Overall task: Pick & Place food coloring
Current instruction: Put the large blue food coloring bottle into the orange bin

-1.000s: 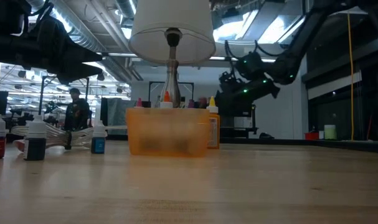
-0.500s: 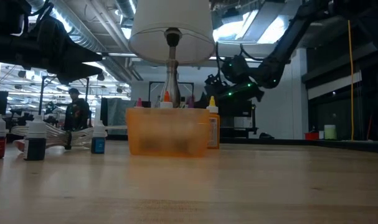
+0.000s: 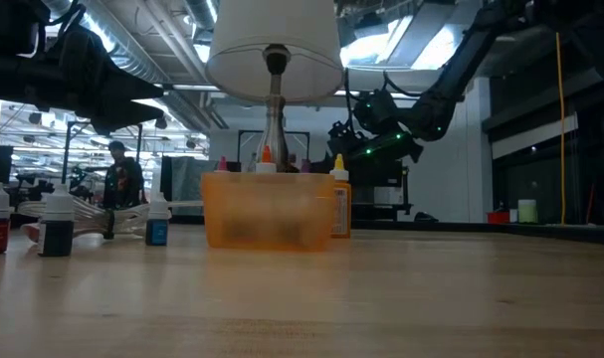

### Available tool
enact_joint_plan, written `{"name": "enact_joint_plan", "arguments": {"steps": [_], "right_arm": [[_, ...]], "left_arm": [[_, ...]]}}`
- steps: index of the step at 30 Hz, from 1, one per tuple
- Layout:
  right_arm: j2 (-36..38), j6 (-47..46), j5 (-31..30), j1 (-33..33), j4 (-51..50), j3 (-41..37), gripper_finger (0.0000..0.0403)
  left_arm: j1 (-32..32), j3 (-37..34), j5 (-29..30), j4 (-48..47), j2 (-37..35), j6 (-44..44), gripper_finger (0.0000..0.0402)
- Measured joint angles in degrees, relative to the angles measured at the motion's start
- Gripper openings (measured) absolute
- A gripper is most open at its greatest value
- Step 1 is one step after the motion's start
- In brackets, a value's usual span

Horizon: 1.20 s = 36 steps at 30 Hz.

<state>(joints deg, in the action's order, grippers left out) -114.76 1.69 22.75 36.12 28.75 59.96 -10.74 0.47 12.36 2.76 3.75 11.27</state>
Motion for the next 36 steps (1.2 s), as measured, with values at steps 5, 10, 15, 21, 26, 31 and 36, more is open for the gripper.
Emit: {"name": "enact_joint_plan", "arguments": {"steps": [5, 10, 15, 21, 26, 31, 36], "right_arm": [[0.07, -1.92, -0.19, 0.0, -0.17, 0.0, 0.0118], [0.7, -5.88, -1.28, 0.2, -0.99, -0.19, 0.0118], [2.63, -6.17, -2.83, 0.31, -4.82, -0.28, 0.0126], [5.54, -6.42, -4.32, 1.17, -8.04, -2.12, 0.0119], [11.43, -5.95, -9.9, 1.14, -7.95, -8.69, 0.0119], [20.16, -6.98, -13.9, 1.14, -9.13, -15.32, 0.0119], [30.75, -9.2, -18.64, -1.06, -14.45, -20.93, 0.0119]], "left_arm": [[0.02, 0.02, 0.0, 0.0, 0.0, 0.0, 0.0294], [0.02, 0.02, 0.0, 0.0, 0.0, 0.0, 0.0294], [0.02, 0.0, 0.0, 0.0, 0.0, 0.0, 0.0294], [0.02, 0.02, 0.0, 0.0, 0.0, 0.0, 0.0294], [0.02, 0.01, 0.01, 0.0, 0.0, 0.0, 0.0294], [0.02, 0.02, 0.02, 0.0, -0.02, 0.0, 0.0294], [0.0, 0.0, 0.0, 0.0, 0.0, 0.0, 0.0294]]}}
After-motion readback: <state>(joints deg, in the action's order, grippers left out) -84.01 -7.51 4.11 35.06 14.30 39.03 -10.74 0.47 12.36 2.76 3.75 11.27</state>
